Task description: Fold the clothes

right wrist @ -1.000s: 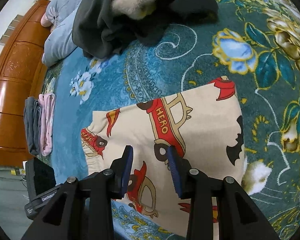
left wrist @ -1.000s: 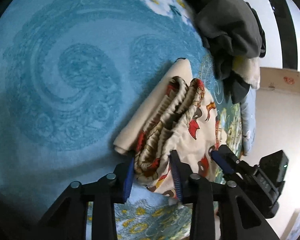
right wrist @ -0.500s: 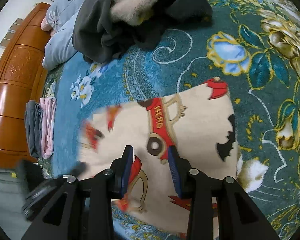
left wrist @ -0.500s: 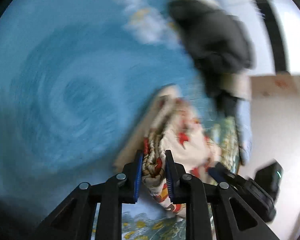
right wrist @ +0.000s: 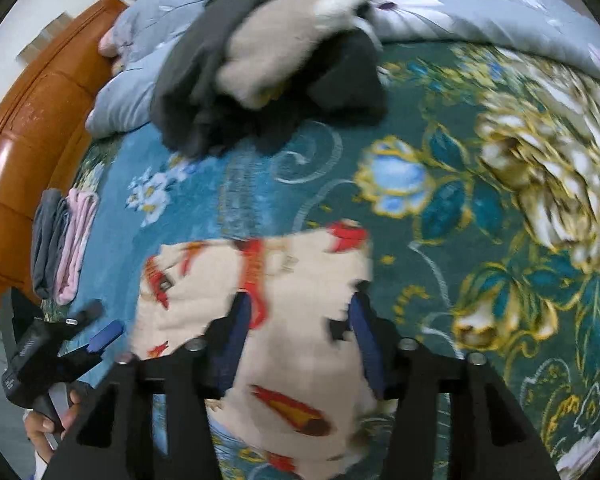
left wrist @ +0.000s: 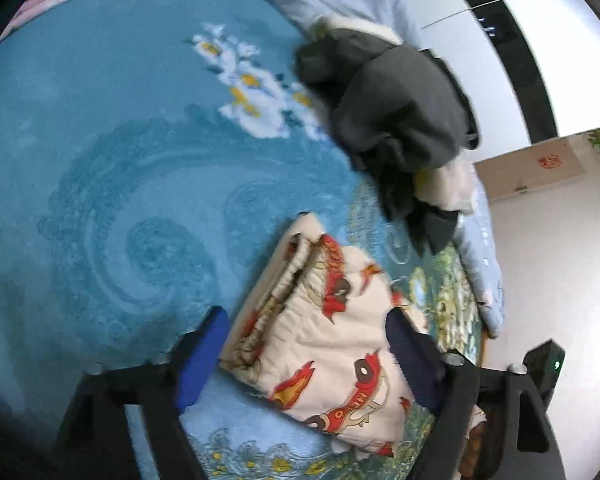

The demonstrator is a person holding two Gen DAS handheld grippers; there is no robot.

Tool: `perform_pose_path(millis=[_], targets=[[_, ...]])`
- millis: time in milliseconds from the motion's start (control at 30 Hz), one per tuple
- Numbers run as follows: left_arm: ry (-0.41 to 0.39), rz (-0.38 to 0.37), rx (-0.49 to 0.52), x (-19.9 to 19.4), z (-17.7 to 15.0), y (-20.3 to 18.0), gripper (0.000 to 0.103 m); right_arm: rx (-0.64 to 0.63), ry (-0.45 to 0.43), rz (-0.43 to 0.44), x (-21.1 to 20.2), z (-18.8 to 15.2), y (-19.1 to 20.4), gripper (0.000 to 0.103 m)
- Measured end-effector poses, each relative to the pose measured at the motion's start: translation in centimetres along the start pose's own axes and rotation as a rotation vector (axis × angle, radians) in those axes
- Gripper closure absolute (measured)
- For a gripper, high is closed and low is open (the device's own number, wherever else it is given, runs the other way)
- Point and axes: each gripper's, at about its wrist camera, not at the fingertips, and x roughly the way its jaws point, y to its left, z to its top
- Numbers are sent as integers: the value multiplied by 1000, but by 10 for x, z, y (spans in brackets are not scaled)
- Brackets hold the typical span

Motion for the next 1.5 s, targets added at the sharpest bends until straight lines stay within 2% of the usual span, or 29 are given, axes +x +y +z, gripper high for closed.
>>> perform_pose_path(millis=[67, 133, 167, 267, 333, 433, 500, 533, 633, 733, 767, 867, 1033, 1233, 1267, 1300, 1367, 1400, 1500], targets=[[61, 47, -21, 16, 3, 5, 19, 57, 37, 23, 7, -5, -17, 49], [91, 101, -12, 28, 3, 6, 19, 120, 82, 55, 16, -14, -32, 44], [98, 114, 2, 31, 2, 5, 19, 140, 100, 74, 21, -19, -36, 41], [115, 134, 39, 37, 4, 3, 18, 174, 149, 122, 34, -30, -42, 40], [123, 110, 55, 39, 7, 2, 18, 188, 169, 146, 40, -35, -45, 40], [134, 1, 46, 38, 10, 4, 20, 225, 169, 185, 42, -38, -49, 40], [152, 0, 38, 43, 12, 8, 25, 229, 170, 204, 42, -38, -50, 40], [158, 3, 33, 45, 14, 9, 32, 226, 170, 211, 43, -37, -50, 40], [164, -35, -10, 43, 20, 20, 43, 220, 158, 222, 41, -36, -52, 40], [173, -75, -64, 42, 25, 28, 45, 234, 156, 235, 42, -36, -54, 40], [176, -82, -68, 44, 26, 27, 49, 238, 155, 239, 42, -36, -55, 40], [203, -88, -21, 47, 22, 18, 55, 249, 152, 254, 42, -37, -59, 40], [197, -86, -71, 50, 22, 21, 71, 272, 141, 278, 43, -35, -64, 40], [178, -64, -39, 48, 18, 12, 73, 311, 112, 282, 45, -29, -65, 40], [175, -61, -37, 47, 17, 11, 74, 316, 110, 278, 45, -28, -65, 47], [169, -57, -33, 47, 17, 9, 74, 324, 112, 278, 46, -27, -63, 65], [152, -42, -9, 43, 15, 2, 76, 337, 114, 275, 46, -26, -60, 74], [142, -37, 4, 38, 14, 1, 77, 339, 113, 271, 45, -25, -58, 83], [111, -35, 31, 24, 11, -3, 77, 310, 95, 267, 35, -21, -50, 88]])
